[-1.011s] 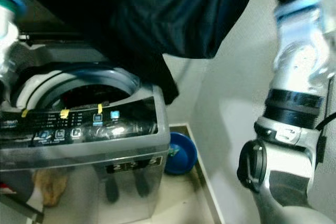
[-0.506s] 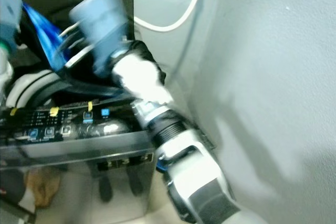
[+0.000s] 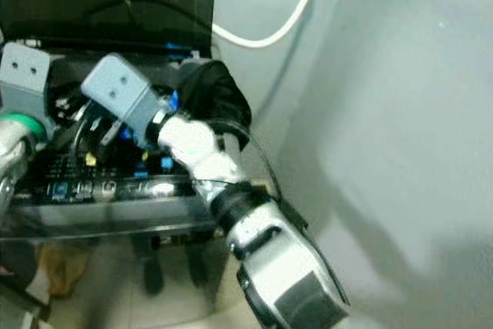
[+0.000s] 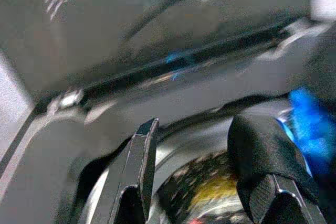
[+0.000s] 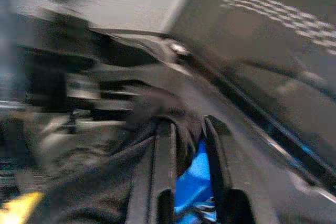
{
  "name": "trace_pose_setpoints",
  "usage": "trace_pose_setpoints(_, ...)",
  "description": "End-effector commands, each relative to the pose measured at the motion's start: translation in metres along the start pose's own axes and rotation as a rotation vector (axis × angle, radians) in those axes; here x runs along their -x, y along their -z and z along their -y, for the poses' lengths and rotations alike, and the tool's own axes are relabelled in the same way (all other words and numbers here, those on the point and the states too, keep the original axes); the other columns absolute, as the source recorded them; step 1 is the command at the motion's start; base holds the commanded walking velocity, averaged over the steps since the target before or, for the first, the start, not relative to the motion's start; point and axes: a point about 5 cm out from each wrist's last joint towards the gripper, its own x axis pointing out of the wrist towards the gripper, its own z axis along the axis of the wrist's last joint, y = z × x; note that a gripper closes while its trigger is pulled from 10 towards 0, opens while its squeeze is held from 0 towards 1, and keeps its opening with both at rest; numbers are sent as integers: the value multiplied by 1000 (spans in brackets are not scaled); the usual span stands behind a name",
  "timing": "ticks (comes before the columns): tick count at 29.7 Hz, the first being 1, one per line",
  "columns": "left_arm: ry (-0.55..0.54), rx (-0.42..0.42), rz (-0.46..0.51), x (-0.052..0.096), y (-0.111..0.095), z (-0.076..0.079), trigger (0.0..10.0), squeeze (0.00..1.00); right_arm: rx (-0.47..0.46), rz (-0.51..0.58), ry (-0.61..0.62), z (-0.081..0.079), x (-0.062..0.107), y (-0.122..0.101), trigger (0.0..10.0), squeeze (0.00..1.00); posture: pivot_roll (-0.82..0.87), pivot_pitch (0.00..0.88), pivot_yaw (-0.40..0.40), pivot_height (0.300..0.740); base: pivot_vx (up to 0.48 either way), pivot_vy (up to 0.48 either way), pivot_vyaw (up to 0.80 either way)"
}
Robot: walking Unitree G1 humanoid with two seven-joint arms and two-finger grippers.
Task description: Clothes washing
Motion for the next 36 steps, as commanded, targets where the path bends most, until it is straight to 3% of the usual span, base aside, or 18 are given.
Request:
trace_pose_setpoints(1,41,0,12,3,-4,7,10000,545,-22,-21,73,11,1,3,10000,1000,129,74,-26,740,0,0,0)
trace_pose_setpoints(3,41,0,12,3,-4,7,10000,545,-22,-21,73,11,1,3,10000,1000,129,74,-26,740,0,0,0)
trace_pose_setpoints(4,37,-3,16,3,-6,8,10000,494,-24,-39,127,22,4,4,10000,1000,127,75,-24,740,0,0,0)
trace_pose_setpoints(5,41,2,16,5,-9,9,10000,0,-36,-33,188,36,8,3,10000,424,121,78,-19,740,0,0,0)
trace_pose_setpoints(6,47,14,15,6,-12,9,10000,0,-48,-19,238,47,12,1,10000,0,119,80,-17,740,0,0,0)
trace_pose_setpoints(8,53,22,14,8,-14,9,10000,0,-55,-7,265,54,14,-1,10000,0,119,80,-17,740,0,0,0)
trace_pose_setpoints(12,86,71,15,10,-23,8,10000,0,-115,48,334,82,27,-8,10000,0,120,86,-10,740,0,0,0)
trace_pose_setpoints(13,86,71,15,10,-23,8,10000,0,-115,48,334,82,27,-8,10000,0,120,86,-10,740,0,0,0)
trace_pose_setpoints(17,193,38,39,20,-34,-1,10000,0,-82,75,204,93,45,-8,10000,0,126,92,-7,740,0,0,0)
trace_pose_setpoints(19,193,38,39,20,-34,-1,10000,0,-82,75,204,93,45,-8,10000,0,126,92,-7,740,0,0,0)
trace_pose_setpoints(22,270,11,83,29,-46,-10,10000,0,-70,31,153,99,66,7,10000,0,135,99,-8,740,0,0,0)
trace_pose_setpoints(23,296,-1,89,32,-48,-13,10000,0,-95,12,147,100,72,13,10000,0,137,100,-8,740,0,0,0)
trace_pose_setpoints(26,362,-139,23,47,-41,-28,10000,0,-268,-53,139,94,94,43,10000,0,143,107,-7,740,0,0,0)
trace_pose_setpoints(29,374,-188,-7,51,-38,-33,10000,0,-317,-76,140,91,101,54,10000,0,145,110,-9,740,0,0,0)
trace_pose_setpoints(31,341,-263,-61,55,-33,-46,10000,0,-356,-105,141,87,110,66,10000,0,150,115,-11,740,0,0,0)
trace_pose_setpoints(34,254,-290,-56,54,-38,-55,10000,0,-408,-109,147,84,118,73,10000,0,155,116,-16,740,0,0,0)
trace_pose_setpoints(36,232,-264,-33,52,-41,-50,10000,0,-461,-88,141,82,120,74,10000,0,156,115,-17,740,0,0,0)
